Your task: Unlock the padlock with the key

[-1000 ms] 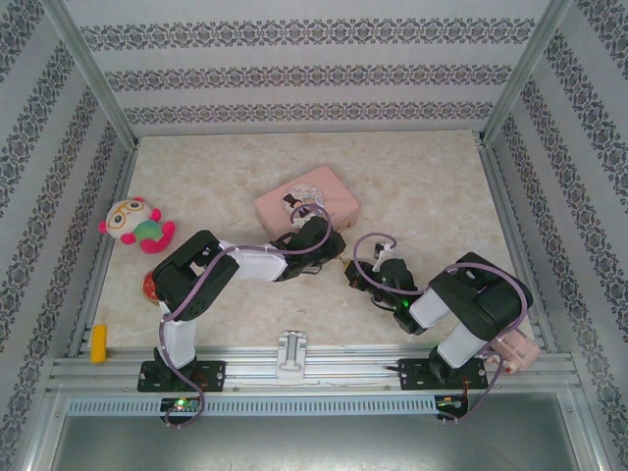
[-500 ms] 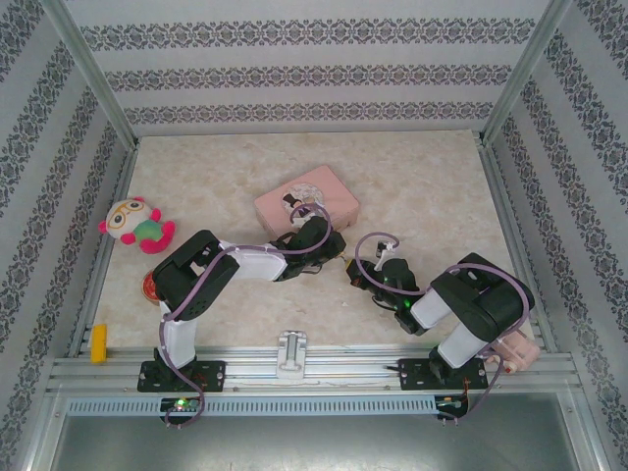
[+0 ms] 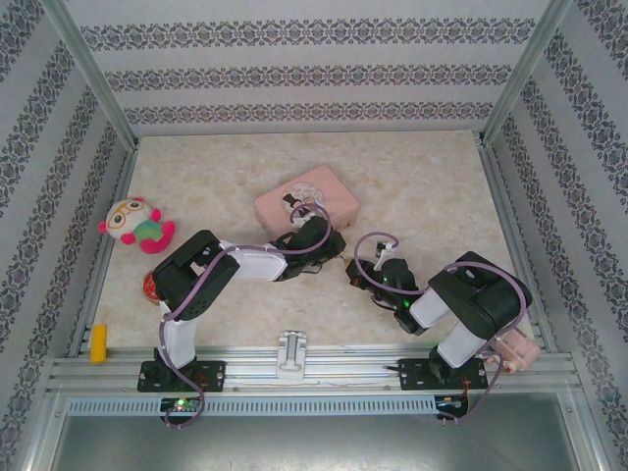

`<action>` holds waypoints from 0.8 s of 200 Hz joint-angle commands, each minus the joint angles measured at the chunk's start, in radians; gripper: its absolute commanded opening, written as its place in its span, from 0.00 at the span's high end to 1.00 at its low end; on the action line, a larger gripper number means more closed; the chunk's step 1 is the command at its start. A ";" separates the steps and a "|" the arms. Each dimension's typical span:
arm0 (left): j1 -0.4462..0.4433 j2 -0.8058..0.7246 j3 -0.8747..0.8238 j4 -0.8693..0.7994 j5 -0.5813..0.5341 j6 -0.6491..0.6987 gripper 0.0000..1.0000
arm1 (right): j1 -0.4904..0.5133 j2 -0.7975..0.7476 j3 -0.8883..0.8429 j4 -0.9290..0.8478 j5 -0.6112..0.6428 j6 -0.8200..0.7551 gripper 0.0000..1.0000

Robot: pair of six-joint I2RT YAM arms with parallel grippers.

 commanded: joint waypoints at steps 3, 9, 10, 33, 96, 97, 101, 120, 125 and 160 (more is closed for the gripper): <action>0.008 0.022 -0.004 0.082 0.059 -0.060 0.79 | -0.006 0.020 0.024 0.080 -0.003 0.012 1.00; 0.008 0.022 -0.004 0.082 0.059 -0.060 0.79 | -0.004 0.023 0.024 0.083 -0.002 0.014 1.00; 0.008 0.022 -0.003 0.082 0.059 -0.059 0.79 | -0.004 0.024 0.024 0.084 -0.002 0.014 1.00; 0.008 0.023 -0.005 0.085 0.064 -0.060 0.79 | -0.006 0.032 0.021 0.103 0.007 0.026 1.00; 0.008 0.015 -0.018 0.087 0.066 -0.061 0.79 | -0.029 0.055 0.012 0.197 0.014 0.087 1.00; 0.008 0.014 -0.018 0.087 0.066 -0.061 0.79 | -0.030 0.055 0.013 0.197 0.014 0.086 1.00; 0.008 0.014 -0.021 0.086 0.066 -0.063 0.79 | -0.029 0.055 0.014 0.197 0.014 0.086 1.00; 0.008 0.009 -0.025 0.086 0.062 -0.067 0.79 | -0.030 0.058 0.021 0.197 0.010 0.084 1.00; 0.008 0.009 -0.025 0.087 0.062 -0.067 0.79 | -0.030 0.059 0.021 0.197 0.011 0.085 1.00; 0.008 0.009 -0.022 0.088 0.062 -0.074 0.79 | -0.027 0.061 0.021 0.197 0.015 0.087 1.00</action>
